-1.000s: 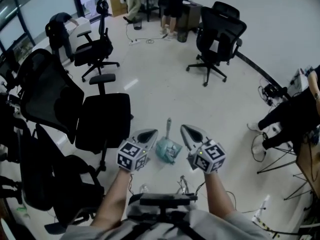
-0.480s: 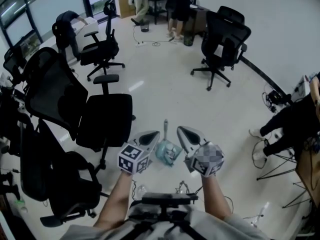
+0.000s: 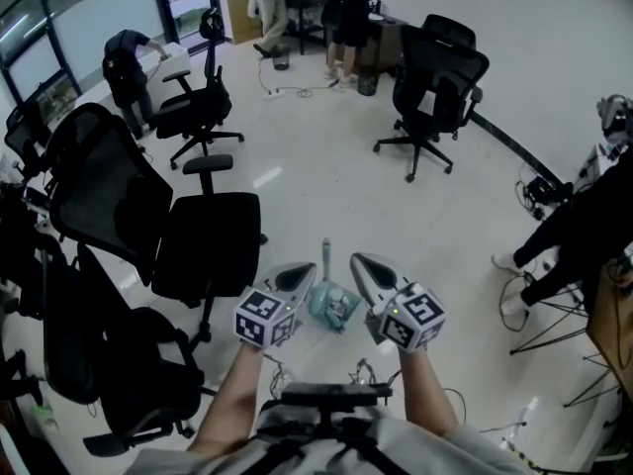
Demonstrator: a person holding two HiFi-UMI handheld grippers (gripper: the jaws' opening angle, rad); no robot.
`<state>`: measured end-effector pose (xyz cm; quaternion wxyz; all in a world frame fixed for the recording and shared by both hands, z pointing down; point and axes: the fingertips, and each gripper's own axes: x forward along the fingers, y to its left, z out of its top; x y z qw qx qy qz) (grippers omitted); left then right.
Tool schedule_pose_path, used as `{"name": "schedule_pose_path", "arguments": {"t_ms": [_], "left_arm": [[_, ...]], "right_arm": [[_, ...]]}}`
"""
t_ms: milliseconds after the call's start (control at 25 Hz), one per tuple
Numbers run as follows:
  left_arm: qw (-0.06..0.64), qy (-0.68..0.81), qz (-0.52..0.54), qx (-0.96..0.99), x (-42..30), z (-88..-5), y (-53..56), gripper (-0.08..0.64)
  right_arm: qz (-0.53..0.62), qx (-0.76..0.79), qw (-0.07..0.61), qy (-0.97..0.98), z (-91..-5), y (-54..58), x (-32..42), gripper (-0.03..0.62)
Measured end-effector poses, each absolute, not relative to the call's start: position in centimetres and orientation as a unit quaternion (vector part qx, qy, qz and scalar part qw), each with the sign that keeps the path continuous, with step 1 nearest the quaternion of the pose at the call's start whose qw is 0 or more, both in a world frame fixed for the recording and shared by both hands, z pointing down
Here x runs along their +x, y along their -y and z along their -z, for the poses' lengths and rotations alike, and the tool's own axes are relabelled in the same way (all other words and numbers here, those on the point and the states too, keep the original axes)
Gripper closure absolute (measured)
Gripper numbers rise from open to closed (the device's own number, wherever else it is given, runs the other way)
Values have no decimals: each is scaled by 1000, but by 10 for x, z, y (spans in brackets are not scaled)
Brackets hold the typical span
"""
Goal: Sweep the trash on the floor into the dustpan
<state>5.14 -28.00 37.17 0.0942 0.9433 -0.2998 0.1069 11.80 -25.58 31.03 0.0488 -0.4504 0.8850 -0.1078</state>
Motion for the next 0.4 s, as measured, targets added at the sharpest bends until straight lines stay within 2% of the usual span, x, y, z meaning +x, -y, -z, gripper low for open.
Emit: {"name": "schedule_pose_path", "arguments": {"t_ms": [400], "left_arm": [[98, 299, -107, 943, 46, -372, 275, 554]], "right_arm": [[112, -451, 49, -884, -312, 251, 117, 583]]}}
